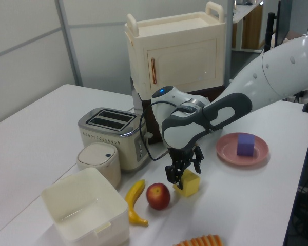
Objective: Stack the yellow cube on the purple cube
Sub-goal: 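Lift the yellow cube and carry it over the purple cube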
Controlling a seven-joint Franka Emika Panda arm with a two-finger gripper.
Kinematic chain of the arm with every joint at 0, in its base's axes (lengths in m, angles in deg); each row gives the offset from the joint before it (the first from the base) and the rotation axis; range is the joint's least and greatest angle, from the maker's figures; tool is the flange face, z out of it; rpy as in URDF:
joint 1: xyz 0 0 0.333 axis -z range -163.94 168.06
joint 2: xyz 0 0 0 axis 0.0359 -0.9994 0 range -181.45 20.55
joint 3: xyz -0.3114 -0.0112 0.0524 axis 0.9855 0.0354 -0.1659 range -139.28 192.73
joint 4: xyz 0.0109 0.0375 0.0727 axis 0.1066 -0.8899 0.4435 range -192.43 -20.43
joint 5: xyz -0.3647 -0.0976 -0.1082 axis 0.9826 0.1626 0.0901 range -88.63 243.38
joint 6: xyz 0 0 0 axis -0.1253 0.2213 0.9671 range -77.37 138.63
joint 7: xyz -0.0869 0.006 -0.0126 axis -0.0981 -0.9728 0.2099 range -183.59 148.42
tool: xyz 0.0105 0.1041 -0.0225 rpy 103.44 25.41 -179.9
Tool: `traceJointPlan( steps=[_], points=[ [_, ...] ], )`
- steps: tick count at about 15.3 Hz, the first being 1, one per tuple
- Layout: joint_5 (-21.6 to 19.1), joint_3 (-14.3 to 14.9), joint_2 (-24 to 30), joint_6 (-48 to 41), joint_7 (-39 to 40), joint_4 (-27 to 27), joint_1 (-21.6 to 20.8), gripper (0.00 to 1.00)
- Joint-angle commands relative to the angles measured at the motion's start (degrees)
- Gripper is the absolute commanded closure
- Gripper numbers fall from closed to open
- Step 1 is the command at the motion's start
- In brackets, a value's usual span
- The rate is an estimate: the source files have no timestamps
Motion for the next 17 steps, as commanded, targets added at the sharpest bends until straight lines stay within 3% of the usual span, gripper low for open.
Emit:
traceJointPlan(
  steps=[1, 6, 10, 11, 14, 17],
  points=[
    [-0.32, 0.62, 0.83, -0.23, 3.68, -2.21, 0.57, 0.00],
    [-0.05, 0.62, -0.39, 0.39, 4.83, -2.13, 1.45, 0.01],
    [-0.58, 0.62, 3.19, -2.15, 11.41, -1.25, 3.29, 0.55],
    [-0.84, 0.62, 4.16, -4.60, 12.99, 0.41, 3.91, 0.60],
    [-1.89, 0.80, 6.71, -16.45, 18.34, 8.48, 6.71, 0.60],
    [-3.48, 0.89, 8.21, -22.72, 27.22, 12.90, 13.12, 0.58]
  ],
)
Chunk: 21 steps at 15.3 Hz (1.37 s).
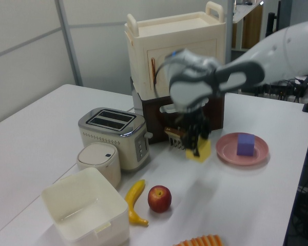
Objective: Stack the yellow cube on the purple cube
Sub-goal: 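Lift the yellow cube and carry it over the purple cube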
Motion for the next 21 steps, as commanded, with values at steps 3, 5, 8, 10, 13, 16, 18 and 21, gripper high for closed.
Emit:
traceJointPlan(
  steps=[3, 5, 8, 10, 13, 16, 18, 21],
  points=[
    [-1.60, 0.26, 1.21, -4.79, 16.20, 3.12, 13.02, 0.57],
    [-1.51, 0.26, 1.12, -3.82, 21.47, 2.07, 17.60, 0.56],
    [-1.51, 0.26, 1.12, -1.80, 26.58, 0.31, 22.09, 0.55],
    [-1.51, 0.26, 0.24, -0.66, 28.52, -0.04, 24.03, 0.55],
    [-1.51, 0.26, -1.42, 3.38, 28.88, -0.83, 25.09, 0.53],
    [-1.51, 0.26, -2.22, 4.35, 28.97, -1.71, 25.18, 0.52],
    [-1.42, 0.26, -2.31, 5.40, 28.97, -2.50, 25.18, 0.50],
    [-0.98, 0.26, -2.31, 6.38, 28.88, -3.65, 25.09, 0.35]
  ],
)
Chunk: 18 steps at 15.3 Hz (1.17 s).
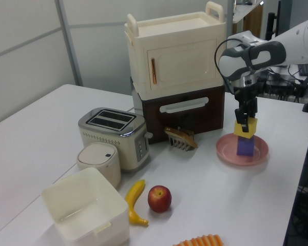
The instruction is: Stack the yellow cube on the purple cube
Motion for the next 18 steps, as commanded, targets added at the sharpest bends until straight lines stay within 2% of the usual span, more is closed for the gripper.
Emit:
traceJointPlan(
  steps=[1, 2, 7, 10, 14, 16, 18],
  points=[
    [-0.30, -0.13, 1.36, 2.09, 1.01, -2.66, 0.03, 0.17],
    [-0.30, -0.13, 1.44, 2.09, 1.01, -2.66, 0.12, 0.00],
    [-0.48, -0.13, 2.40, 1.12, 0.92, -1.35, 0.03, 0.00],
    [-0.57, -0.91, 3.64, -4.13, 0.75, 3.47, -1.11, 0.00],
    [-0.65, -0.92, 3.99, -8.62, -1.18, 10.07, -5.75, 0.00],
    [-0.22, -0.74, 4.34, -10.38, -8.00, 12.10, -11.71, 0.00],
    [-0.21, -0.74, 6.09, -11.53, -11.37, 12.19, -15.42, 0.00]
  ],
)
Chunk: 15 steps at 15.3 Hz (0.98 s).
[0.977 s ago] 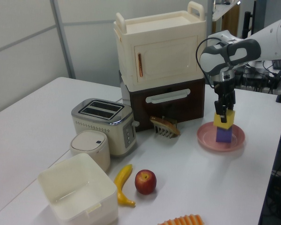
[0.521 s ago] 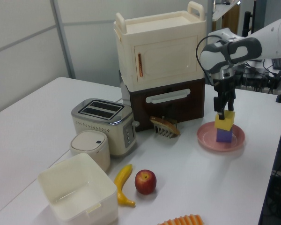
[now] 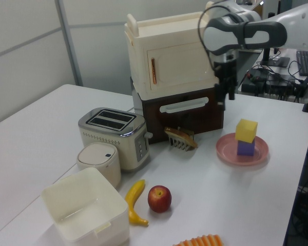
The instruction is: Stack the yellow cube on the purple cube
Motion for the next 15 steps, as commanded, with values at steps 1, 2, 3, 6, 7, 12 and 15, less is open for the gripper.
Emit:
traceJointPlan(
  steps=[1, 2, 3, 6, 7, 12, 15],
  points=[
    [-0.54, 0.43, 2.60, -2.71, -7.49, 0.79, -7.64, 0.00],
    [-0.72, 0.43, 2.78, -2.80, -9.77, 1.58, -9.30, 0.00],
    [-0.72, 0.34, 2.69, -3.59, -12.22, 2.54, -11.84, 0.00],
    [-1.07, 0.43, 2.69, -4.82, -14.80, 3.17, -18.27, 0.00],
    [-1.07, 0.52, 2.69, -4.91, -14.89, 3.17, -20.98, 0.00],
    [-0.99, 0.16, 2.43, -5.18, -25.41, 4.66, -23.64, 0.00],
    [0.50, 0.25, 2.08, -5.09, -28.94, 4.57, -26.37, 0.00]
  ],
)
